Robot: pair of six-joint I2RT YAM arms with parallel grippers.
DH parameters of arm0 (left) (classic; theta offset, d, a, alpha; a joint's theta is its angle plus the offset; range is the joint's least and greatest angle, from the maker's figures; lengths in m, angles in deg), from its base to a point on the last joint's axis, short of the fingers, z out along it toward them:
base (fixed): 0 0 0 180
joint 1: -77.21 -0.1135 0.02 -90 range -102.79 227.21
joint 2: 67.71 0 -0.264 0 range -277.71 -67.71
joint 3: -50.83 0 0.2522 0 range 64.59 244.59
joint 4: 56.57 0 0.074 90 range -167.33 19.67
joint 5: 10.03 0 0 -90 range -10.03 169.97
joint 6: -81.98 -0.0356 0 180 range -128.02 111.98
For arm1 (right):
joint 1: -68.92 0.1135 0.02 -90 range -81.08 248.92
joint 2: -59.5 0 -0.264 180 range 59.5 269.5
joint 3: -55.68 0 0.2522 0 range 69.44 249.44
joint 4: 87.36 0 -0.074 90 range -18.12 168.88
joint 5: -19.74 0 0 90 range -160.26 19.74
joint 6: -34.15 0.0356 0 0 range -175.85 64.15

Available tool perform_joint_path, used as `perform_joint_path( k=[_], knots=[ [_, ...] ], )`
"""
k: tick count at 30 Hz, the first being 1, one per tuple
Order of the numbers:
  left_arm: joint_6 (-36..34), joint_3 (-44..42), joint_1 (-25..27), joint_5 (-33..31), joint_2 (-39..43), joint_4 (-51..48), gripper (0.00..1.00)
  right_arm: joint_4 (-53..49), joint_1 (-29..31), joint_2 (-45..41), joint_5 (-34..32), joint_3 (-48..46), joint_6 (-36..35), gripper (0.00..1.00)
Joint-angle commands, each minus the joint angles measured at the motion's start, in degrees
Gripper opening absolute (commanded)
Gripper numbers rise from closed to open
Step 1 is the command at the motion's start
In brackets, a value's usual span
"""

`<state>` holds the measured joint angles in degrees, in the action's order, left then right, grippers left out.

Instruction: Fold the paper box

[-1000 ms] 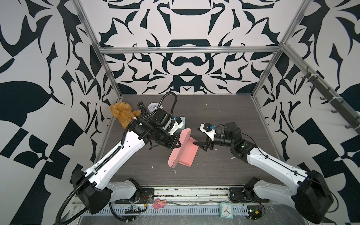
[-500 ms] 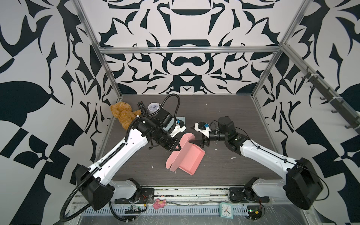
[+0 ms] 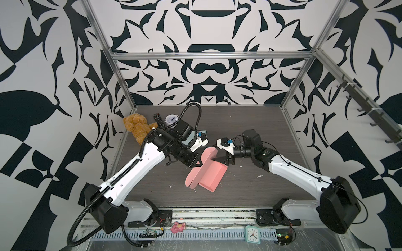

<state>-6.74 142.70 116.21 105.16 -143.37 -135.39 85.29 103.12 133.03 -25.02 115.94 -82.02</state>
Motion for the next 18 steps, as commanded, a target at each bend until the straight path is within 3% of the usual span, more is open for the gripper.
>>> perform_joint_path(
  k=[1, 18],
  knots=[
    [-1.28, 1.18, -0.14, 0.13, -0.23, -2.62, 0.07, -1.12, -0.1, -1.8, 1.0, 2.1, -1.3, 0.61],
    [-1.33, 0.91, -0.16, -2.92, -0.11, -2.55, 0.07, -3.25, -0.14, -3.05, 0.7, 1.94, -2.54, 0.34]
  ],
)
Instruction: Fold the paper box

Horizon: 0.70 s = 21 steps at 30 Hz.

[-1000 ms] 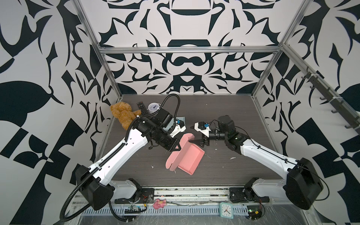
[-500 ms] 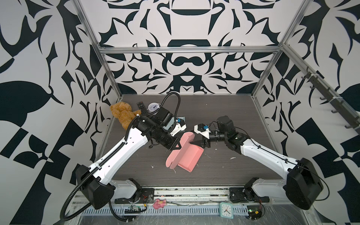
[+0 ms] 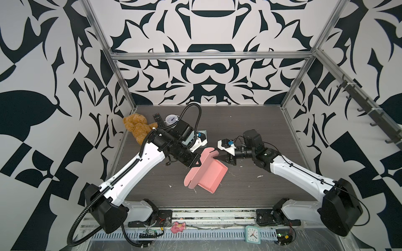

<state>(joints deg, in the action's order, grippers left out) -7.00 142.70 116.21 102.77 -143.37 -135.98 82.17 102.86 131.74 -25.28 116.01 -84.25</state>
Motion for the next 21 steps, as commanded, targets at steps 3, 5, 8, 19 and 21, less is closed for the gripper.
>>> perform_joint_path(
  k=[3, 5, 8, 19, 21],
  knots=[
    [-1.08, 1.0, -0.14, -1.49, -0.26, -1.94, 0.07, -0.3, 0.09, -1.76, 0.81, 1.89, -0.51, 0.29],
    [-1.06, 1.08, -0.16, -1.82, -0.46, -1.95, 0.07, -0.68, 0.08, -1.77, 0.52, 1.99, -0.79, 0.27],
    [-1.1, 1.13, -0.16, -2.2, -0.54, -1.97, 0.07, -0.96, 0.12, -1.83, 0.11, 2.04, -1.03, 0.23],
    [-1.38, 1.17, -0.15, -3.55, -0.98, -1.33, 0.08, -1.27, 0.11, -2.2, -0.4, 1.86, -1.39, 0.12],
    [-1.47, 1.17, -0.14, -3.72, -0.98, -1.24, 0.09, -1.36, 0.14, -2.11, -0.26, 1.78, -1.45, 0.12]
  ],
)
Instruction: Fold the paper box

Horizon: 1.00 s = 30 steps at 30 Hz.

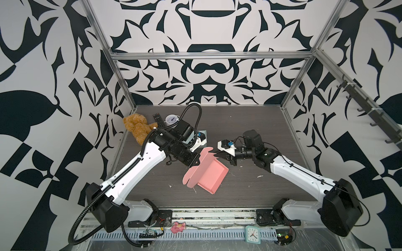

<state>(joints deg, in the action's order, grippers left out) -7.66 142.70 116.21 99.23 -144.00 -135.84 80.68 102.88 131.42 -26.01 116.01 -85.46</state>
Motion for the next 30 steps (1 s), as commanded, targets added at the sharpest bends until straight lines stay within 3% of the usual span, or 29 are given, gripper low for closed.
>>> perform_joint_path(
  k=[1, 13, 22, 26, 30],
  knots=[
    [-0.8, 1.17, -0.16, -0.19, -0.35, -1.37, 0.09, 0.06, 0.14, -1.73, 0.57, 1.73, -0.26, 0.12],
    [-0.89, 1.26, -0.1, -0.45, -0.35, -1.19, 0.09, -0.13, 0.18, -1.04, 0.2, 2.2, 0.21, 0.15],
    [-0.82, -0.4, -0.13, -1.56, -0.01, 0.72, 0.11, -0.75, 0.2, -0.76, -2.25, 2.35, 1.24, 0.01],
    [-0.19, -2.86, -0.11, -3.57, 1.12, 4.41, 0.21, -0.03, 0.15, -2.22, -4.69, 0.56, 1.77, 0.0],
    [0.99, -5.23, -1.13, -3.97, 2.02, 7.92, 0.45, 3.27, 0.17, -4.2, -7.78, -2.54, 4.43, 0.0]
  ],
)
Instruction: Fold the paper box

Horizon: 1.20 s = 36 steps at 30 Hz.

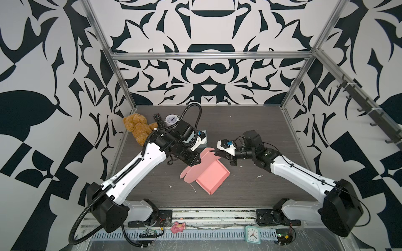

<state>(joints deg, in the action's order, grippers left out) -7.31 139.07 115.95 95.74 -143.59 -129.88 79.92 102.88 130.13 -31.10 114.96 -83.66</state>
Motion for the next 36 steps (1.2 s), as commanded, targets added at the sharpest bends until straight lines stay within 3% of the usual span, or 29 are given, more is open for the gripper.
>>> perform_joint_path(
  k=[1, 5, 11, 16, 26, 33, 36],
  knots=[
    [1.08, -2.47, -1.48, 0.41, 1.95, 2.76, 0.5, 5.24, 0.17, -3.4, -3.66, -2.61, 3.52, 0.0],
    [2.48, -6.99, -3.81, 3.37, 4.27, 6.87, 0.7, 9.09, 0.08, -5.74, -8.92, -6.52, 7.59, 0.0],
    [6.08, -14.84, -7.6, 6.61, 6.3, 18.33, 0.82, 12.88, 0.11, -8.52, -13.57, -12.02, 12.63, 0.0],
    [11.28, -22.05, -10.87, 10.58, 7.97, 31.04, 0.84, 14.17, 0.14, -10.17, -16.79, -15.1, 16.6, 0.0],
    [17.7, -29.77, -11.22, 9.63, 7.26, 44.48, 0.92, 15.18, 0.15, -13.29, -21.75, -19.55, 21.0, 0.0],
    [19.98, -34.27, -11.15, 10.33, 6.19, 53.09, 0.91, 12.42, -0.03, -14.63, -24.99, -19.67, 22.34, 0.0],
    [19.73, -34.67, -11.15, 10.53, 5.68, 53.43, 0.86, 13.24, 0.05, -14.99, -26.25, -20.52, 23.56, 0.0]
  ],
)
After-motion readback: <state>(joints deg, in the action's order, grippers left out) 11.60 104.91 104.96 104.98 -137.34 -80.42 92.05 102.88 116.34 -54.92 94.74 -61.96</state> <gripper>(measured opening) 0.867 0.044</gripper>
